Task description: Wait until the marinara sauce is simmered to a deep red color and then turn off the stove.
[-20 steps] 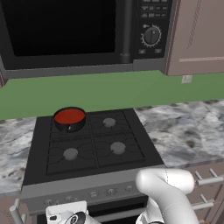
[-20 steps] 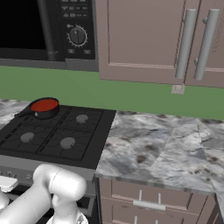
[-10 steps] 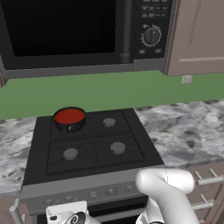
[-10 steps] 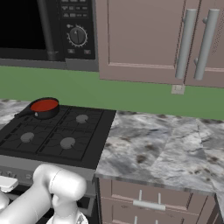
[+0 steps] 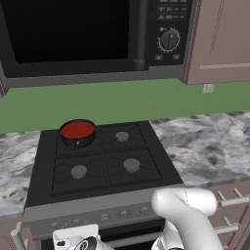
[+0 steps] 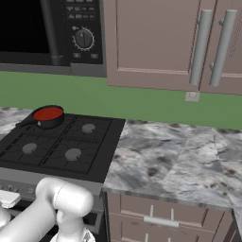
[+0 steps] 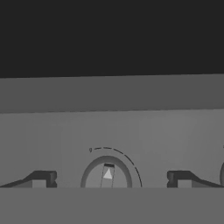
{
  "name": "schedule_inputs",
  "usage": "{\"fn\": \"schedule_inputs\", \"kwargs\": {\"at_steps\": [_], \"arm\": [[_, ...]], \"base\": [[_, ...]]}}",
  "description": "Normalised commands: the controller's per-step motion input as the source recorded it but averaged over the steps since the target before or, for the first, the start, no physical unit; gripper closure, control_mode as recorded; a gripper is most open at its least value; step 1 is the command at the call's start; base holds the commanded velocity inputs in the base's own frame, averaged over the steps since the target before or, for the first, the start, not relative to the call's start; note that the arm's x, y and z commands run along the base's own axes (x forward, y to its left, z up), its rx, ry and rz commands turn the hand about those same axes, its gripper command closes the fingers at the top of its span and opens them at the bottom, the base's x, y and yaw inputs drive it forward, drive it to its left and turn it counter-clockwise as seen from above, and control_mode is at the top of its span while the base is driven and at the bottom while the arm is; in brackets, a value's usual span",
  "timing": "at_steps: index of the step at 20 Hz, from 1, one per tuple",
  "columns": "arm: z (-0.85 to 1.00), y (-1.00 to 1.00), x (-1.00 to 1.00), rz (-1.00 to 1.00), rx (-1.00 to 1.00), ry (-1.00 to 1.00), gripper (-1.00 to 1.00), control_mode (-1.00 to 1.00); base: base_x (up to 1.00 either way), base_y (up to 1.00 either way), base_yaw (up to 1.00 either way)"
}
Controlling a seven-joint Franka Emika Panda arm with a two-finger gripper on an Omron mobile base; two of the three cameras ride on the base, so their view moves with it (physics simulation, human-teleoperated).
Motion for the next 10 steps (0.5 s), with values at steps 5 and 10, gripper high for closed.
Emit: {"fn": "schedule_inputs", "kwargs": {"at_steps": [5,10], "arm": [[0.0,0.0,0.0,0.0,0.0,0.0,-1.0,-1.0],[0.0,0.0,0.0,0.0,0.0,0.0,-1.0,-1.0]], "base": [[0.0,0.0,0.0],[0.0,0.0,0.0]]}}
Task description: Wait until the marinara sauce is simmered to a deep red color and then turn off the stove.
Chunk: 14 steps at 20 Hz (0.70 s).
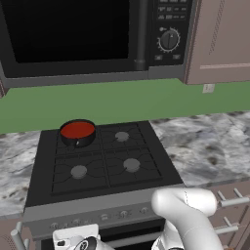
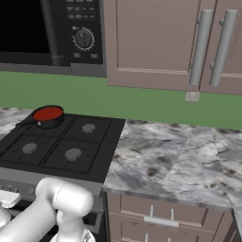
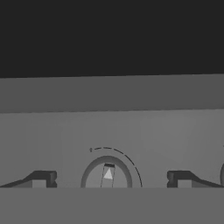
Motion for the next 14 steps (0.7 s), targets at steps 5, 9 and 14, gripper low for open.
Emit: {"fn": "schedule_inputs", "kwargs": {"at_steps": [5,9,14], "arm": [[0.0,0.0,0.0,0.0,0.0,0.0,-1.0,-1.0],[0.0,0.0,0.0,0.0,0.0,0.0,-1.0,-1.0],[0.0,0.0,0.0,0.0,0.0,0.0,-1.0,-1.0]], "base": [[0.0,0.0,0.0],[0.0,0.0,0.0],[0.0,0.0,0.0]]}}
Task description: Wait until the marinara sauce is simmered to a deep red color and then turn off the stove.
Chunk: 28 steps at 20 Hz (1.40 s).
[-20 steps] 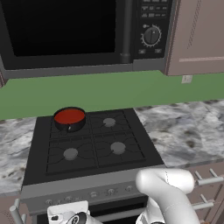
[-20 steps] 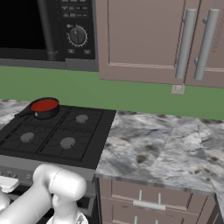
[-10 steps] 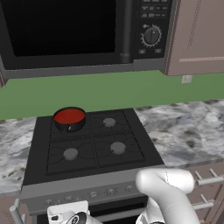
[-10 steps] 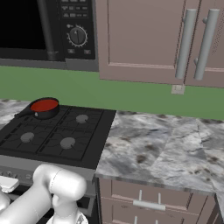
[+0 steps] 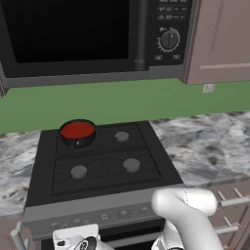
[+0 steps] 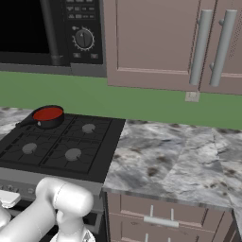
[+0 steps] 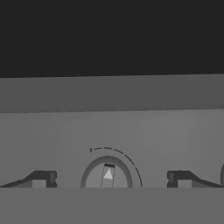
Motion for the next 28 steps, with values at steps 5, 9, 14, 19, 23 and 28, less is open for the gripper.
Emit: {"fn": "schedule_inputs", "kwargs": {"at_steps": [5,9,14,19,23,28], "arm": [[0.0,0.0,0.0,0.0,0.0,0.0,-1.0,-1.0],[0.0,0.0,0.0,0.0,0.0,0.0,-1.0,-1.0],[0.0,0.0,0.0,0.0,0.0,0.0,-1.0,-1.0],[0.0,0.0,0.0,0.0,0.0,0.0,-1.0,-1.0],[0.0,0.0,0.0,0.0,0.0,0.0,-1.0,-1.0],[0.0,0.0,0.0,0.0,0.0,0.0,-1.0,-1.0]], "base": [[0.0,0.0,0.0],[0.0,0.0,0.0],[0.0,0.0,0.0],[0.0,0.0,0.0],[0.0,0.0,0.0],[0.0,0.0,0.0]]}}
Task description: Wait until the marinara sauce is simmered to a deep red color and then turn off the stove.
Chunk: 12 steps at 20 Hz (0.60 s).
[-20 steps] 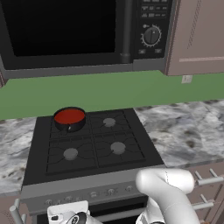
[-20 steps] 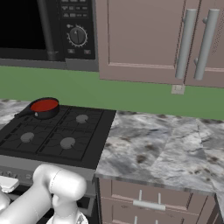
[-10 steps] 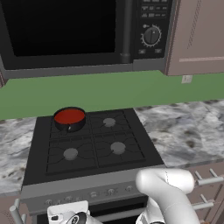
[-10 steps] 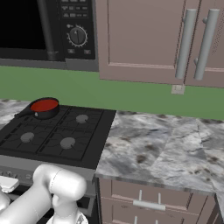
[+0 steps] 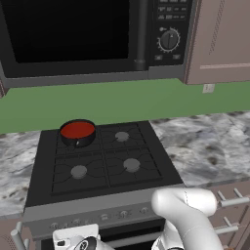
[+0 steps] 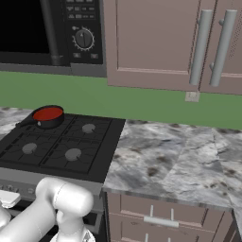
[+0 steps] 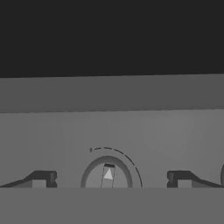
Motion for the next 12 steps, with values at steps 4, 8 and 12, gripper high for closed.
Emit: {"fn": "schedule_inputs", "kwargs": {"at_steps": [4,8,12], "arm": [[0.0,0.0,0.0,0.0,0.0,0.0,-1.0,-1.0],[0.0,0.0,0.0,0.0,0.0,0.0,-1.0,-1.0],[0.0,0.0,0.0,0.0,0.0,0.0,-1.0,-1.0]], "base": [[0.0,0.0,0.0],[0.0,0.0,0.0],[0.0,0.0,0.0]]}}
